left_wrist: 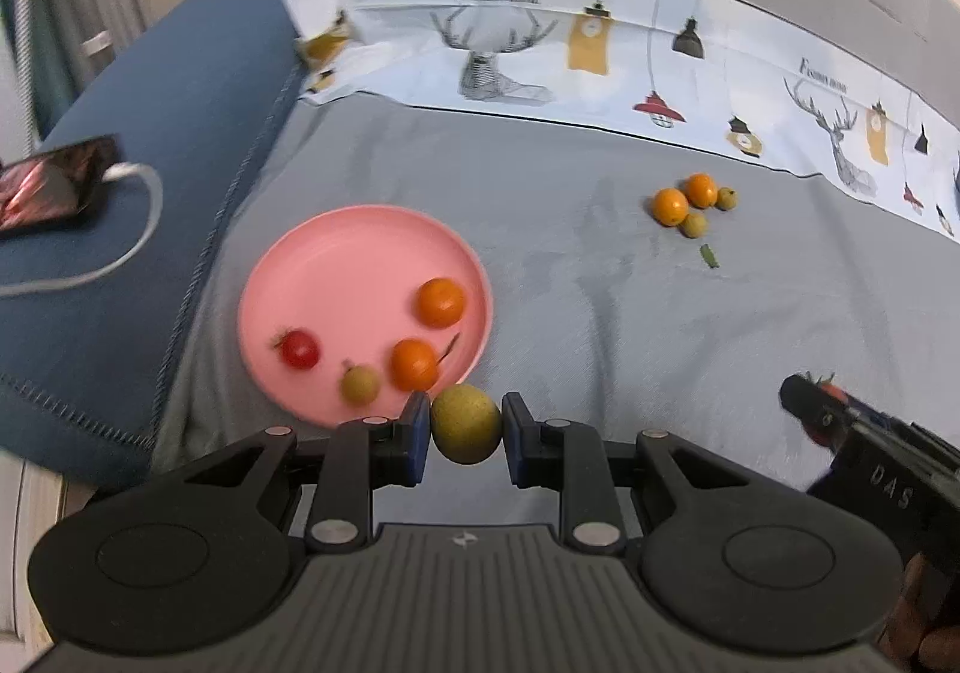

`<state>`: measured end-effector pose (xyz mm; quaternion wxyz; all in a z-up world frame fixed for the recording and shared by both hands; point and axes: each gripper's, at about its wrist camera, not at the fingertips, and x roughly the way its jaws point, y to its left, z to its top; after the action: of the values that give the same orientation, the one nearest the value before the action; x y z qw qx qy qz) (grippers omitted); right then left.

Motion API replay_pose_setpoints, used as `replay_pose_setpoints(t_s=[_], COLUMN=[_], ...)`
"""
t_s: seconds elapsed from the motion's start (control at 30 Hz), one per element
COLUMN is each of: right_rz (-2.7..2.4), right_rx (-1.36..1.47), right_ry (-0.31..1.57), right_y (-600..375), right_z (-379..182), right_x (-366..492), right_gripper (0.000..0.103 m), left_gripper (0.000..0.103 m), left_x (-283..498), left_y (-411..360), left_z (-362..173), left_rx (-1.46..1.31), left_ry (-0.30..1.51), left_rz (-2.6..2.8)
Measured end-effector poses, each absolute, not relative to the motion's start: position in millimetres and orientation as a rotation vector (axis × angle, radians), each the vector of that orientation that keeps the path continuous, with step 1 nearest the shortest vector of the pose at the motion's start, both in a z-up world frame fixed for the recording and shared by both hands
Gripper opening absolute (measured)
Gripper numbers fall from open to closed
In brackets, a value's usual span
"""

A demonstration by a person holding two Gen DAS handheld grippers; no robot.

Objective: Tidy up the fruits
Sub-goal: 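Carry the yellow fruit and the red tomato in both tools toward the pink plate, then release the yellow fruit onto the plate while the right tool drops the tomato there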

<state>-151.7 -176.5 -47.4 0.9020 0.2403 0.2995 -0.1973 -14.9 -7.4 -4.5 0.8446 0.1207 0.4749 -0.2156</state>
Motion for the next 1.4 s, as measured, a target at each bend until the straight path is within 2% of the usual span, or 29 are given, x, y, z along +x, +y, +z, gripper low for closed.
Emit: replay_pose_setpoints(t_s=[0.23, 0.53, 1.4], right_rz=[-0.319, -0.310, -0.316], right_rx=[0.347, 0.227, 0.219], right_ry=[0.628, 0.611, 0.655], right_y=[-118.1, -93.4, -95.1], right_z=[-30.0, -16.1, -25.9], right_x=[-154.8, -157.8, -141.6], right_gripper=[0.031, 0.031, 0.031], left_gripper=[0.028, 0.028, 0.028], left_x=[-29.1, -39.1, -22.7], left_y=[35.4, 60.8, 68.5], left_z=[2.7, 5.2, -5.4], left_rx=[0.200, 0.163, 0.145], left_ry=[0.992, 0.977, 1.010], left_rz=[-0.419, -0.405, -0.381])
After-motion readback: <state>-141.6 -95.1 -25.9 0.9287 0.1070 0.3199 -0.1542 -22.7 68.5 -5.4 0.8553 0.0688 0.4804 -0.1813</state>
